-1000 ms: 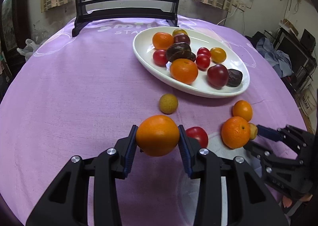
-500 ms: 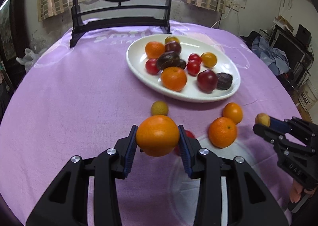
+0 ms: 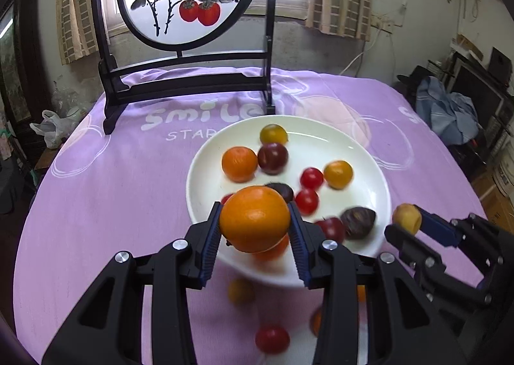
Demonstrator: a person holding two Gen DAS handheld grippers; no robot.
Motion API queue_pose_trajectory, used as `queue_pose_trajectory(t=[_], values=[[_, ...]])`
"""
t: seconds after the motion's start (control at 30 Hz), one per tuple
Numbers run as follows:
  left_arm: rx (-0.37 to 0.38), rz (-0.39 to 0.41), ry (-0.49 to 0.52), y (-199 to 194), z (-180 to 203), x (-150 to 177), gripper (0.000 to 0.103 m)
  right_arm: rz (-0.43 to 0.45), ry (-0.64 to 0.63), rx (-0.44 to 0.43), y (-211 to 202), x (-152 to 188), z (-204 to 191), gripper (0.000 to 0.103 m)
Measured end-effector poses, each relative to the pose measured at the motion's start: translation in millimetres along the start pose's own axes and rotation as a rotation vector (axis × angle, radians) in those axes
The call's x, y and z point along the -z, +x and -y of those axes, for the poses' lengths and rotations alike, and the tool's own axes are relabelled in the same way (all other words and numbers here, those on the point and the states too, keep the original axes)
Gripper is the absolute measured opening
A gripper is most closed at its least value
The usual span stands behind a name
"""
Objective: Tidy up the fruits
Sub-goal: 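Carry both fruits over the plate and open both tools, then move both open tools back toward the remaining fruit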
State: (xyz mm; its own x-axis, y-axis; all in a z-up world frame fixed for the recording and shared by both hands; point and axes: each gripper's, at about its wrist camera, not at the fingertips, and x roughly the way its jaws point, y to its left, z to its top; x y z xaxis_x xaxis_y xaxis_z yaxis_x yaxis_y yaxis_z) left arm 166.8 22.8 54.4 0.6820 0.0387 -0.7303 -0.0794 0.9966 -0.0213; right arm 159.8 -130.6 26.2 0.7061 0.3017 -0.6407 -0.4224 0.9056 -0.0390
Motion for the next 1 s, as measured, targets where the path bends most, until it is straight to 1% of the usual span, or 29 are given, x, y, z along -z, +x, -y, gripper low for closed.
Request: queue_pose_trajectory(t=[0.17,0.23,0.27,0.3,0.33,0.43,0.57,0.63,0.7,0.83,1.0], values=[[-0.036,-0.043,-0.02,39,0,-17,0.039,-0.033,0.008,0.002,36,-9,-1,0.027],[-0.031,-0.063,-0.038,51,-1,-21,0.039,-0.039,0.016,-0.005,45,-10,-1,0.03],[-0.031,-0.061,-0.054,55,-3,-22,0.04,-0.047,0.018,-0.018,51,-10,-1,0.036],[-0.031,-0.057,-0.07,56,-5,-23,0.047,-0.052,0.017,-0.011,53,-10,-1,0.049],[-0.03,-0.054,-0.081,57,-6,-22,0.054,-0.044,0.017,0.01,53,-10,-1,0.052],[-0.025,-0.032,-0.078,50,-3,-21,0.061,-0.043,0.031,-0.009,48,-5,2,0.052],[-0.015,-0.016,-0.063,34,-1,-13,0.063,-0.038,0.062,-0.02,32,2,8,0.052],[-0.01,-0.008,-0.067,24,-1,-7,0.07,-0.041,0.076,-0.026,25,7,11,0.053],[-0.009,0.007,-0.069,13,-1,1,0.07,-0.045,0.088,-0.035,15,16,12,0.054],[-0.011,0.022,-0.039,-9,1,25,0.07,-0.052,0.107,-0.056,-2,31,14,0.054],[0.021,-0.004,-0.06,-24,-3,60,0.071,-0.062,0.132,-0.074,-23,54,14,0.055]])
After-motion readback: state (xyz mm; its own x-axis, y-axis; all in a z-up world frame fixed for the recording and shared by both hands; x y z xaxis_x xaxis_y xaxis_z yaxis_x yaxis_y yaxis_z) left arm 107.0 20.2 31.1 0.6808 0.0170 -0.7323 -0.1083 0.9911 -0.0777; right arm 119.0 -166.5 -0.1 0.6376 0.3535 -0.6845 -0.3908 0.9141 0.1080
